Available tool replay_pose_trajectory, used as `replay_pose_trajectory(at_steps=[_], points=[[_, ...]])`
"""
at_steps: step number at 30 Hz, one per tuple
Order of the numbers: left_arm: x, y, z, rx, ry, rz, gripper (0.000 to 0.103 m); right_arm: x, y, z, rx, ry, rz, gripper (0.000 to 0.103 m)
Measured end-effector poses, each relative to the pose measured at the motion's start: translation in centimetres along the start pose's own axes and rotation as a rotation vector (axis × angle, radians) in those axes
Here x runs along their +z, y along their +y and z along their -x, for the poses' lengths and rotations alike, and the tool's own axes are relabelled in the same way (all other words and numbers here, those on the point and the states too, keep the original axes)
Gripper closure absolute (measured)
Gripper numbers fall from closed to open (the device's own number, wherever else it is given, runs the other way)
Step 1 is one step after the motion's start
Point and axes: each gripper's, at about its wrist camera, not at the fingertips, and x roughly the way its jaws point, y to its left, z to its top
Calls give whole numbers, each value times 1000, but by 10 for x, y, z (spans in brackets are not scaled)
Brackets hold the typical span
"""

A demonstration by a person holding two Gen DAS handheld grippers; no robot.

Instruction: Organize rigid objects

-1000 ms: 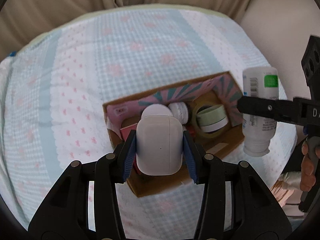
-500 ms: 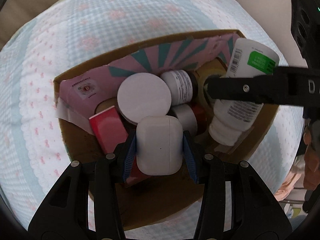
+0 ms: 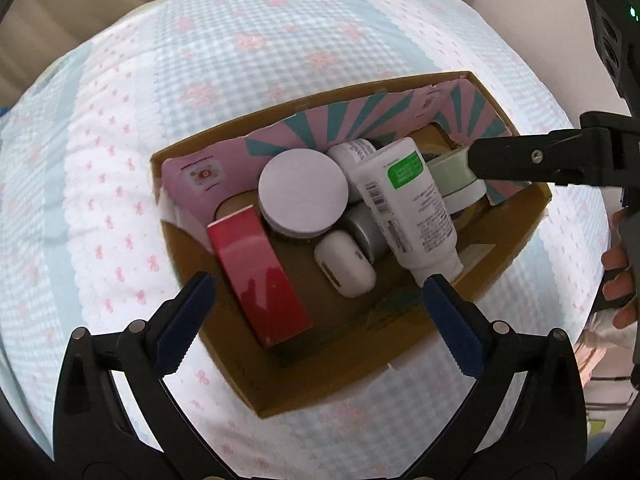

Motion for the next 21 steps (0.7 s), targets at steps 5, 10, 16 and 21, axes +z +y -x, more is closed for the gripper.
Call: replay_pose_trajectory(at_steps=[5,10,16,21], points=[[-3,-2,3,10,-6,21,0,-4,-14,9,-3,-12,-34,0],[4,-11,11,36,-27,47,0,-7,-19,18,19,-17,-25,0],[3,-23,53,80,-62,129,0,-13,-18,41,55,-22,36,0],[-4,-54,123,156,-117,168,0,-20,-27,93,77,-64,105,0]])
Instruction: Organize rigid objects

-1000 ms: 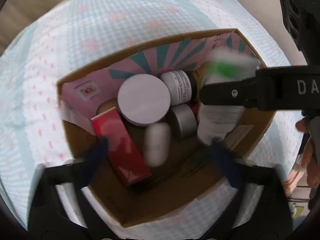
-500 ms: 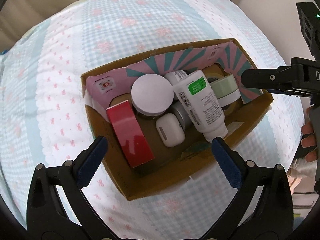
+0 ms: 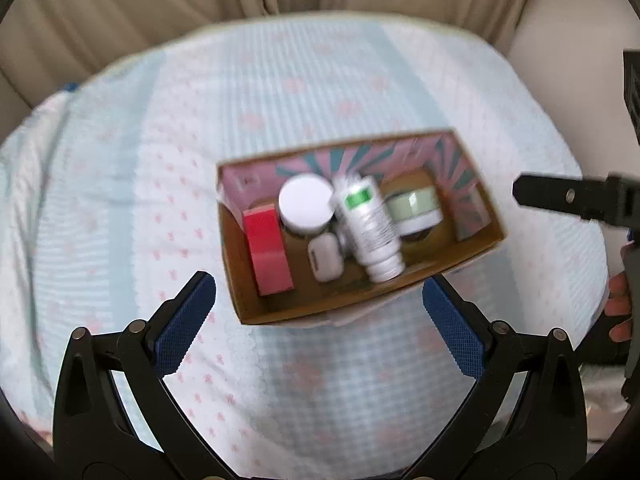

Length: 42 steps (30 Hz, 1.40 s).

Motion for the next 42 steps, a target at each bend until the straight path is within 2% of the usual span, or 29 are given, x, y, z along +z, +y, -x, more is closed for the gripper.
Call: replay_pose_trajectory(at_steps=[6,9,15,19,24,28,33,42], points=[[17,-30,102,84,-163,101,0,1,-4,86,-18,-90,109,0],[27,-46,154,78,-260,164,0,3,-2,142,-60,-168,212,0],[31,-80,234,75,-428,179,0,-4,-1,238,-108,-355,299,0],[27,-103,269,112,-514,149,0,-15,1,283,-130,-472,312,0],[19,-121,294,131,-595,126,0,-35,-6,318,-152,-577,298,0],[11,-129,305,114,-623,126,0,-49,-10,327,-194,-627,295,0],[7,-139,312,113,-646,114,0,-57,-18,334,-224,-663,299,0],[4,-150,312,115,-660,92,0,-62,-26,347,-230,-683,276,0]])
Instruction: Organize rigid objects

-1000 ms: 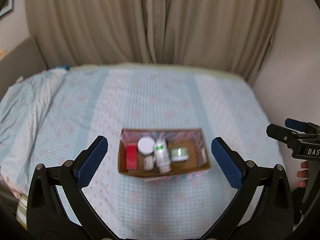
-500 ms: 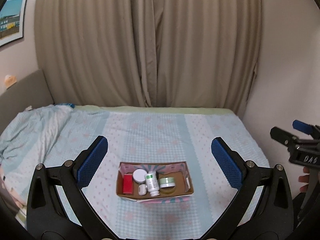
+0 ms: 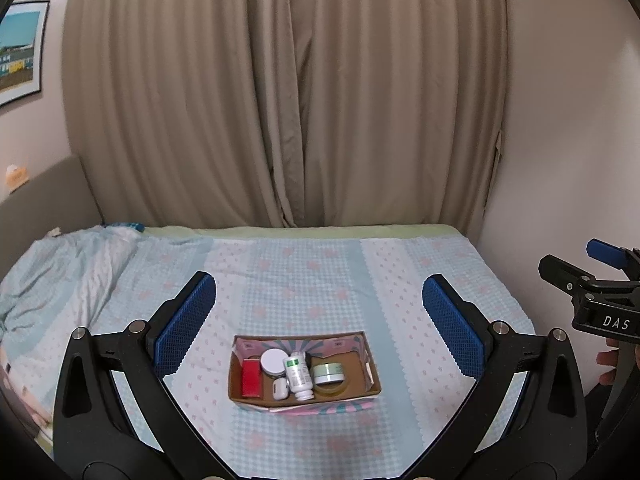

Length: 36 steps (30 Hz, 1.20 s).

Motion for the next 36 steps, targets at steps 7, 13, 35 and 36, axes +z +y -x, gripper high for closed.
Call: replay_pose_trajectory(at_steps=[7,13,35,36], points=[[-1,-1,0,-3,3,1,0,-2,-3,5,-3,-1,-7,0],[-2,-3,2,1,-5,-7,0,-2,-3,5,2,0,-9,0],[-8,-10,8,4,-33,-45,0,-4,-4,4,0,-11,-24,0],[-8,-10,8,3,-35,-46,0,-4,-4,4,-1,-11,-24,0]])
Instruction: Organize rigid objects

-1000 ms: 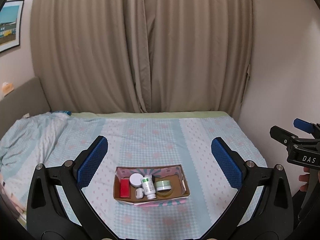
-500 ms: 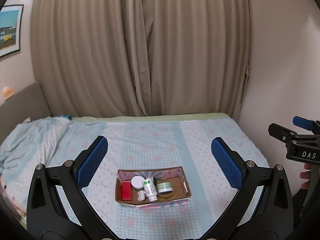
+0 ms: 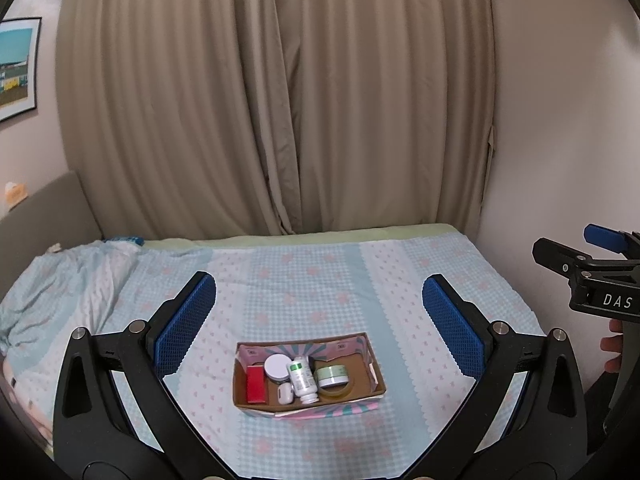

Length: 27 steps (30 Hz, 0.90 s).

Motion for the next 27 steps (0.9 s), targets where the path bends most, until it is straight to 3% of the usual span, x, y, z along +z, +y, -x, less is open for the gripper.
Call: replay_pose_trajectory(at_steps=[15,23,27], points=[[0,1,-9,-8,0,22,0,0,5,1,-13,-2,8,0],[1,-3,-1,-4,-74,12,0,4,2,-3,-18,-11,8,0],[3,-5,-5,26,-74,21,0,5,0,-8,-21,-11,6,0]])
